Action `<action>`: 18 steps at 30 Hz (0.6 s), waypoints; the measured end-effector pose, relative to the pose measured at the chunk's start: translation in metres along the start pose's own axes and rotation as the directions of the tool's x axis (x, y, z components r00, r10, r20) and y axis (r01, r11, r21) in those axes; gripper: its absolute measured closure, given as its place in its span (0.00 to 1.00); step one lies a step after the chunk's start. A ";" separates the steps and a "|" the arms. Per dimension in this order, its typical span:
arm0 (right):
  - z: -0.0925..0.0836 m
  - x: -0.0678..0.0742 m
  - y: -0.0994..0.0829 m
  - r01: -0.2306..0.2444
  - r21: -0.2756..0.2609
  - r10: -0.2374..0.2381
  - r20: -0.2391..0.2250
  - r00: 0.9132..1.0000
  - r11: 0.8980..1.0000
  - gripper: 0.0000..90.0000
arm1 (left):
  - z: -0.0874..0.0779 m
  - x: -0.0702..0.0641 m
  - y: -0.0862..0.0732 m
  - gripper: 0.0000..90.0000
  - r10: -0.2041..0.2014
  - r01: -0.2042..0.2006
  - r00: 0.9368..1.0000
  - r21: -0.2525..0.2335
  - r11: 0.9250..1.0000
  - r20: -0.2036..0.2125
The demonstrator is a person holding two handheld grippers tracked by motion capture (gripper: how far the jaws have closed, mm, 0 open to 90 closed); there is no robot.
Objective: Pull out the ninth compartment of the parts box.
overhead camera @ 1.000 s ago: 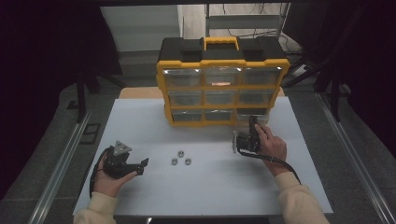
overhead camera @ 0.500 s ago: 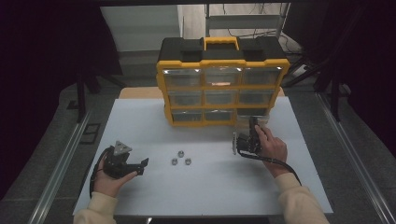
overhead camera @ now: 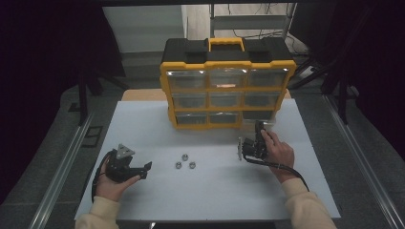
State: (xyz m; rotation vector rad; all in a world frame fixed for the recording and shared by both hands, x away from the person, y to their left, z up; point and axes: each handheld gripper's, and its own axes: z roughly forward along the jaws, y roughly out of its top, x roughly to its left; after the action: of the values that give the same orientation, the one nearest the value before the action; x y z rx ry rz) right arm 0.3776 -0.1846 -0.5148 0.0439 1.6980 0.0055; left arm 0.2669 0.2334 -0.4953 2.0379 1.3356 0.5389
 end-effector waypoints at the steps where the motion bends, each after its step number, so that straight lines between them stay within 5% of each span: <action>1: 0.000 0.000 0.000 -0.001 -0.003 0.001 0.001 1.000 1.000 0.87 | 0.000 0.000 0.000 0.14 -0.001 0.001 1.000 0.000 1.000 0.000; 2: -0.004 -0.001 0.001 0.010 0.027 -0.010 -0.007 1.000 1.000 0.87 | 0.000 0.000 0.000 0.14 -0.002 0.002 1.000 -0.001 1.000 0.000; 18: -0.010 0.003 -0.001 -0.003 -0.008 0.003 0.007 1.000 1.000 0.87 | -0.001 0.000 0.000 0.14 -0.003 0.003 1.000 -0.002 1.000 -0.001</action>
State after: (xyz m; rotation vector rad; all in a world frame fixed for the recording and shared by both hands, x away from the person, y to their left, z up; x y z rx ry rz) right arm 0.3669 -0.1858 -0.5162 0.0401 1.6904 0.0146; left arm 0.2665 0.2340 -0.4950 2.0339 1.3375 0.5403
